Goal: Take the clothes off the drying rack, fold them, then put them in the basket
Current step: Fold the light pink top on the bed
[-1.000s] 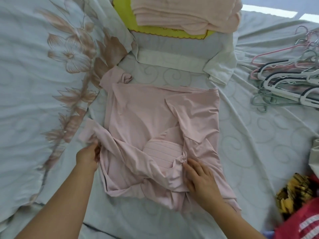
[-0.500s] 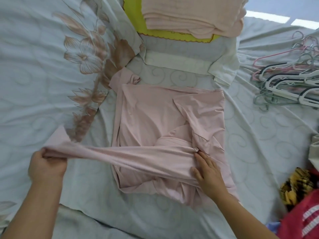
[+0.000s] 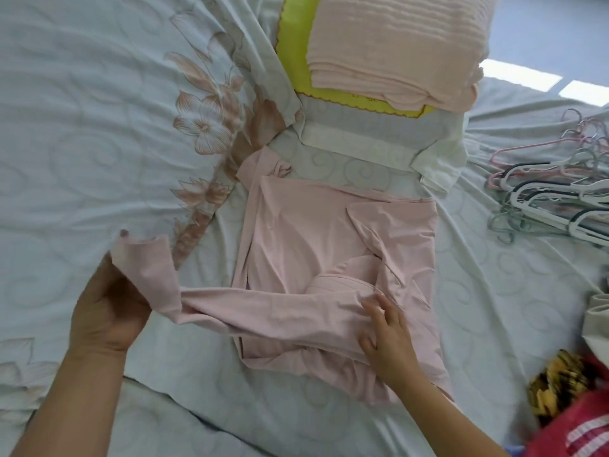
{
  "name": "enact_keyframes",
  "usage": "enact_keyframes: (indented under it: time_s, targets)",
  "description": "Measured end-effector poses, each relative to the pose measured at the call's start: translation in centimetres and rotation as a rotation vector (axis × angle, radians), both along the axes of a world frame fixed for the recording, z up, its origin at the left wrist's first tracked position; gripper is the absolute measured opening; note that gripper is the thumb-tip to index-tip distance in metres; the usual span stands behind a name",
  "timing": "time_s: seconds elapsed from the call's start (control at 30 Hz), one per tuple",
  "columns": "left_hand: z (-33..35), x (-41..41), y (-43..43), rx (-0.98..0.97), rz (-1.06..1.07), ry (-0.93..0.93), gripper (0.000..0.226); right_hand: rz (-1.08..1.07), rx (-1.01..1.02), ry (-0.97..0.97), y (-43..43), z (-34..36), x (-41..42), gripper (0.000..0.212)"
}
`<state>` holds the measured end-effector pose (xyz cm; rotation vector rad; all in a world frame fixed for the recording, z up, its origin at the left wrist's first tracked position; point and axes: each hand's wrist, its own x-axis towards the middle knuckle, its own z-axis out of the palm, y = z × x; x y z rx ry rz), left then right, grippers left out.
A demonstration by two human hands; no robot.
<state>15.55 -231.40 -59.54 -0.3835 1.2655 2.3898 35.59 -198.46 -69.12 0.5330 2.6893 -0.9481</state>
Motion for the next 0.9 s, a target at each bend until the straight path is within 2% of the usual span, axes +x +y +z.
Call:
enact_keyframes:
  time_s: [0.07,0.1,0.13,0.2,0.23,0.3,0.4,0.43,0.57,0.63,0.73,0.8,0.9]
  targets:
    - [3.6,0.2,4.3,0.117,-0.165,0.108,0.043,-0.146,-0.266,0.063,-0.3,1.4,-0.8,0.029]
    - [4.4,-0.1,7.1,0.092,-0.296,0.243,0.037,-0.250,-0.406,0.076,-0.4,2.3,-1.2,0.022]
    - [5.0,-0.3,9.9,0.117,-0.412,0.185,0.031,-0.381,-0.547,0.078,-0.3,3.1,-1.6,0.018]
    - [5.3,-0.8,16.4,-0.048,-0.438,0.232,0.027,-0.686,-0.837,0.062,0.6,4.1,-2.1,0.017]
    - [5.0,-1.0,19.4,-0.131,-0.540,0.261,0.028,-0.822,-0.954,0.066,1.3,4.2,-2.1,0.023]
    - [2.0,-1.2,23.3,-0.482,-0.739,0.255,0.036,-1.034,-1.101,0.073,3.2,3.9,-1.8,0.035]
    - [-5.3,1.6,24.2,-1.173,-0.933,0.274,0.063,-1.232,-1.172,0.009,5.3,2.7,-1.1,0.040]
    - [-7.0,3.4,23.3,-1.271,-0.966,0.268,0.070,-1.262,-1.174,-0.037,5.6,2.1,-0.8,0.040]
    - [-9.4,10.3,19.1,-1.197,-0.828,0.357,0.084,-1.227,-1.128,-0.192,5.7,0.6,-0.4,0.034]
    - [-10.2,12.1,17.1,-1.273,-0.741,0.434,0.075,-1.211,-1.128,-0.200,5.5,0.4,-0.5,0.029]
    - [-11.0,13.2,15.7,-1.368,-0.646,0.516,0.045,-1.219,-1.141,-0.121,5.8,0.3,-1.4,0.025]
    - [-11.0,13.1,15.5,-1.344,-0.584,0.509,0.041,-1.246,-1.135,-0.002,6.6,0.2,-2.5,0.024]
    - [-10.5,12.5,15.6,-1.234,-0.534,0.362,0.042,-1.337,-1.109,0.113,8.2,0.0,-5.0,0.025]
